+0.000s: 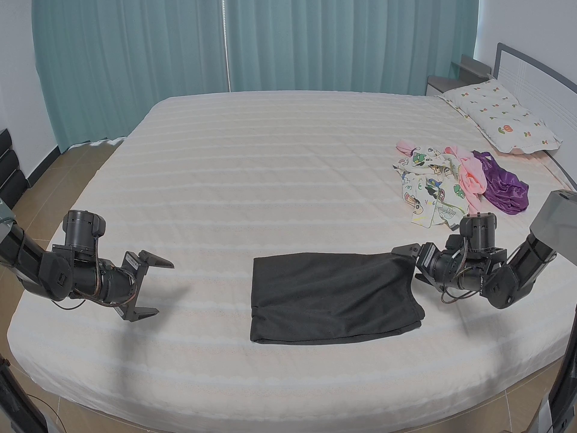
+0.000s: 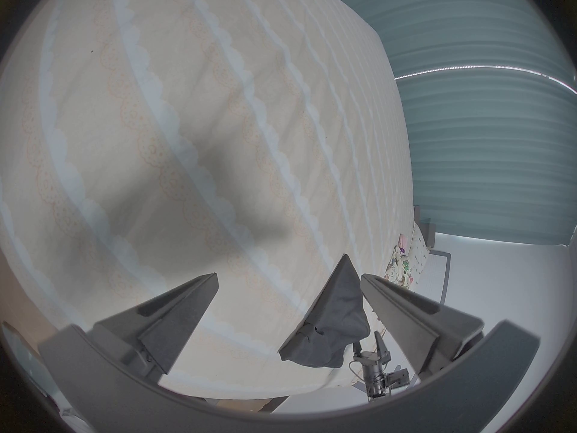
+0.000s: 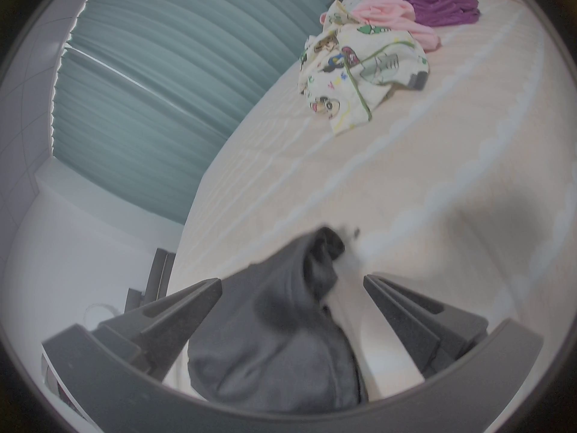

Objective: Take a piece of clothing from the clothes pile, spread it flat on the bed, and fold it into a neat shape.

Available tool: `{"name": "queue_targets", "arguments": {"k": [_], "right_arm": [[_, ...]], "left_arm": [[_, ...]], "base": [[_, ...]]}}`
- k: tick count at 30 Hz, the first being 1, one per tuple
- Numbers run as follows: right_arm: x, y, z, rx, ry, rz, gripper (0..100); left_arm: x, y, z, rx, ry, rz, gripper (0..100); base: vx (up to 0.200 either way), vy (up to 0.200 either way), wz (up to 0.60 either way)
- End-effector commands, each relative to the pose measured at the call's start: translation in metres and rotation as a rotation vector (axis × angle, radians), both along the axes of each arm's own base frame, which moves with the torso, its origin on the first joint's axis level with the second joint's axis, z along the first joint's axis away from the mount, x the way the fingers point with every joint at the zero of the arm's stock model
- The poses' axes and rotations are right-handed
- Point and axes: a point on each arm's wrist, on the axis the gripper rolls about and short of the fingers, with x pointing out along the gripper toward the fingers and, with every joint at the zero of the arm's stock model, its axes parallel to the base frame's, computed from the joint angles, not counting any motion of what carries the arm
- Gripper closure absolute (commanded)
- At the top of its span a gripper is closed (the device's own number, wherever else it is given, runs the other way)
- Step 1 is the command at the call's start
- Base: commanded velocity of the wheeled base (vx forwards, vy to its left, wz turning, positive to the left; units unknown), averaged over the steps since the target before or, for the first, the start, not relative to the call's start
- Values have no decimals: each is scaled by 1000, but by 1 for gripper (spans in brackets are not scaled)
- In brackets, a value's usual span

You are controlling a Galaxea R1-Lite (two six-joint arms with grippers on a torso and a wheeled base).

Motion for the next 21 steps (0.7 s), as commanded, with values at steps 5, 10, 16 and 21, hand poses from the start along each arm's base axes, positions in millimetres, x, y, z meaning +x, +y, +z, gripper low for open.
{"name": "queue_targets", "arguments": {"k": [5, 10, 16, 21], "right_arm": [[-50, -6, 4, -22, 39, 134, 0], [-53, -2, -2, -32, 60, 158, 0], [-54, 1, -9, -42, 88, 163, 100], [-64, -4, -10, -45, 108, 152, 100]], "left_arm": [[0, 0, 0, -5, 4, 5, 0], [0, 0, 0, -13, 6, 13, 0], [0, 0, 0, -14, 6, 11, 0], [1, 0, 1, -15, 5, 12, 0]], "base": [[0, 0, 0], [0, 0, 0], [0, 0, 0], [0, 0, 0]]}}
